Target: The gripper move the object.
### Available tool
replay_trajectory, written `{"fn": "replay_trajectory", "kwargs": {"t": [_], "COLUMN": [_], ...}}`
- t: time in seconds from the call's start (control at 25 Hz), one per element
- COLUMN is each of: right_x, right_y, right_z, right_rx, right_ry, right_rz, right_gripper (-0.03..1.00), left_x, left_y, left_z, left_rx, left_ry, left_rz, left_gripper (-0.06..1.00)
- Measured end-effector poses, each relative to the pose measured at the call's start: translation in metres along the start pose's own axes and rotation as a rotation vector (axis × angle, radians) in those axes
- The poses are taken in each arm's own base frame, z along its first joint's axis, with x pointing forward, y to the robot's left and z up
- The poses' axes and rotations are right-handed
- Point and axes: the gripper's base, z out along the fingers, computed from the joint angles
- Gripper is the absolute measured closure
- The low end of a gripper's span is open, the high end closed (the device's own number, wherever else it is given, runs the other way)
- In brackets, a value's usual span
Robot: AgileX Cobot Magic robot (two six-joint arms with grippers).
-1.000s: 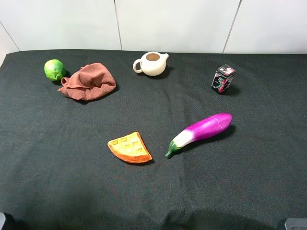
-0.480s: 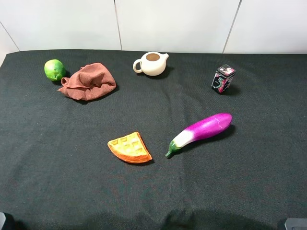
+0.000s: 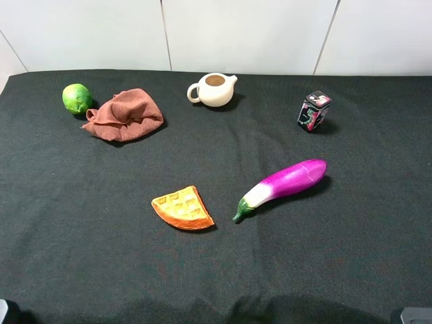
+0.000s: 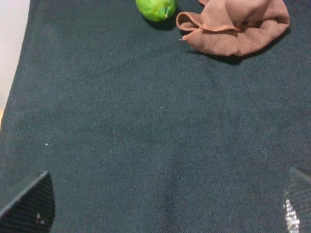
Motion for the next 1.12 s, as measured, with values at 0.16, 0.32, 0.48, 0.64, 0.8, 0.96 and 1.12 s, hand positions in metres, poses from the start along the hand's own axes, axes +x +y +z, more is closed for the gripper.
{"fn": "replay_trajectory", "kwargs": {"t": [0.16,0.32,0.48,0.64,0.8,0.96,1.12], "right_x": [0.0000,-0.0001,-0.0001,-0.0001,-0.0001,-0.0001,-0.0001], "right_y": [0.0003,0.0005,0.0006,0.0006,0.0006,0.0006,0.0006], "right_z": [0.0000,0.0000,0.0000,0.0000,0.0000,0.0000,0.0000], "right_rx": [-0.004,-0.005,-0.006,-0.006,-0.006,-0.006,-0.007], "right_ry": [0.000,-0.001,-0.001,-0.001,-0.001,-0.001,-0.001], "right_rz": [0.002,0.003,0.004,0.004,0.004,0.004,0.004], "right_gripper": [0.27,0.27,0.27,0.27,0.27,0.27,0.27], "left_x": [0.0006,0.0006,0.0006,0.0006,0.0006,0.0006,0.0006], "left_y": [0.0000,0.0000,0.0004,0.0005,0.0006,0.0006,0.0006], "left_z": [0.0000,0.0000,0.0000,0.0000,0.0000,0.0000,0.0000], "left_rx": [0.000,0.000,-0.005,-0.006,-0.006,-0.006,-0.006], "left_ry": [0.006,0.007,0.006,0.006,0.006,0.006,0.006], "left_rz": [0.000,0.000,0.002,0.004,0.004,0.004,0.004], "left_gripper": [-0.05,-0.05,-0.05,-0.05,-0.05,-0.05,-0.05]}}
